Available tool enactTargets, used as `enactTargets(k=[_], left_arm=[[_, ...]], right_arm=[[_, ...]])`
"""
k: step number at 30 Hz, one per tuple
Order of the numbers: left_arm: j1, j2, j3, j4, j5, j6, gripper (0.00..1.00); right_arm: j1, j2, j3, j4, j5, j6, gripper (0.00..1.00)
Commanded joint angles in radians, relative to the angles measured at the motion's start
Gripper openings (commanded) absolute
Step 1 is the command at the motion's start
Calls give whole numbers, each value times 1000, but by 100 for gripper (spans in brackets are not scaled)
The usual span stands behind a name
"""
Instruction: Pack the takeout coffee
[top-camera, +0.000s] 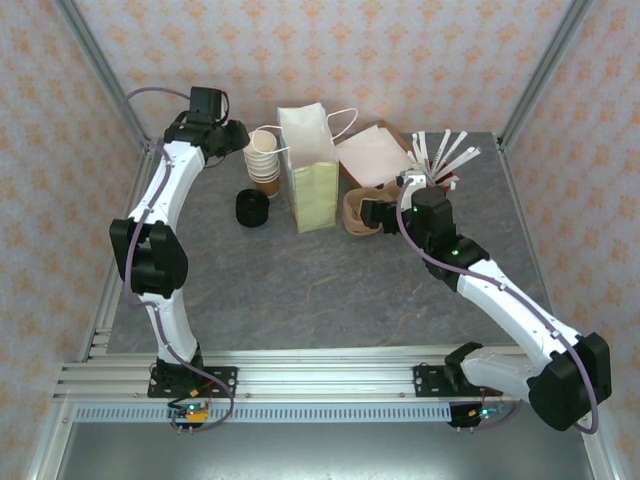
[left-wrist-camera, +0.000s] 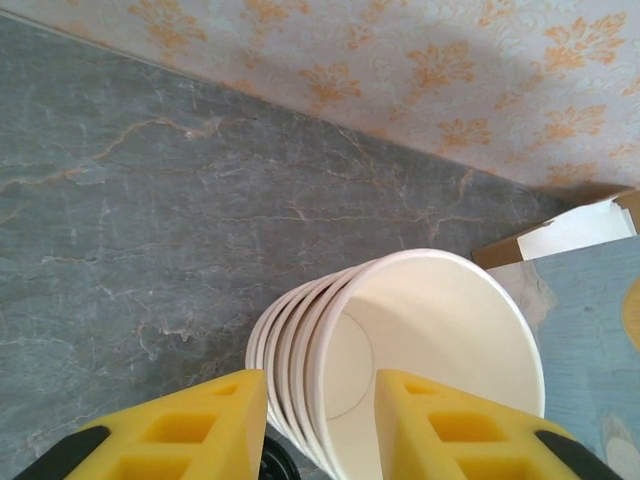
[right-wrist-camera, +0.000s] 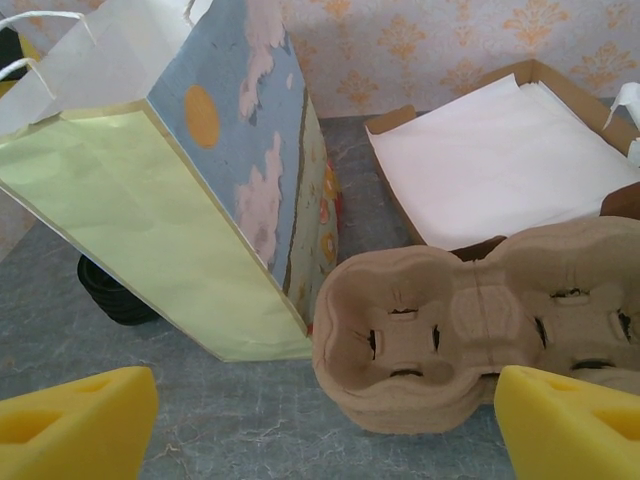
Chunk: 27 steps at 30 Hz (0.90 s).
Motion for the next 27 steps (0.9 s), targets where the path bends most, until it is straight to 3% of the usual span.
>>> enactTargets(k=[1, 27], left_arm=[[4, 33, 70, -74, 27, 27, 33], [4, 121, 155, -122, 53, 53, 13]], right_arm=[[6, 15, 28, -22, 30, -1, 88], [9, 74, 29, -50, 43, 18, 88]])
